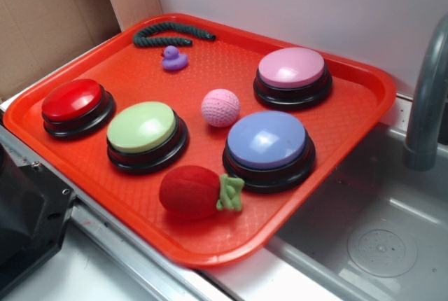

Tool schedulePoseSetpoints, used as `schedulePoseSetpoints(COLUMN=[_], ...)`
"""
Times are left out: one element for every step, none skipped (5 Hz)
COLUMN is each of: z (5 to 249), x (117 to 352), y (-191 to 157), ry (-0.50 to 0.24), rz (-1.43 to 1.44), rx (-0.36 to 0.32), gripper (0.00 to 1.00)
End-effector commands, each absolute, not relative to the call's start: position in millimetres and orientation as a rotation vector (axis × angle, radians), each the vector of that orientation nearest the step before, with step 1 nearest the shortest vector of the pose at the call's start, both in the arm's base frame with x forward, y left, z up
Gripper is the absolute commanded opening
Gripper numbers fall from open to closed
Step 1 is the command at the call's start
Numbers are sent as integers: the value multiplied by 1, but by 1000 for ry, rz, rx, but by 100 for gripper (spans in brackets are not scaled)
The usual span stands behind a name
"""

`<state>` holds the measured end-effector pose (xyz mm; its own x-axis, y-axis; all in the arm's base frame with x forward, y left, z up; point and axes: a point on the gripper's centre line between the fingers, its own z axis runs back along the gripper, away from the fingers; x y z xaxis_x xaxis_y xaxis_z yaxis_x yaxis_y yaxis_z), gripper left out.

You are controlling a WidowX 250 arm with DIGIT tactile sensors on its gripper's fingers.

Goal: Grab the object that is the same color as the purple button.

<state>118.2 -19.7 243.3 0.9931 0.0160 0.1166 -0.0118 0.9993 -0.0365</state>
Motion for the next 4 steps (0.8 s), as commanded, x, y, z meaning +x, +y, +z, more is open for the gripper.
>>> schedulePoseSetpoints(z=[243,242,228,197], x=[118,140,161,177], y=[-20,4,27,47], ry=[-117,-175,-159,-143], rz=[14,-22,-85,-56], rx=[-36,11,40,95], gripper=[100,100,100,100])
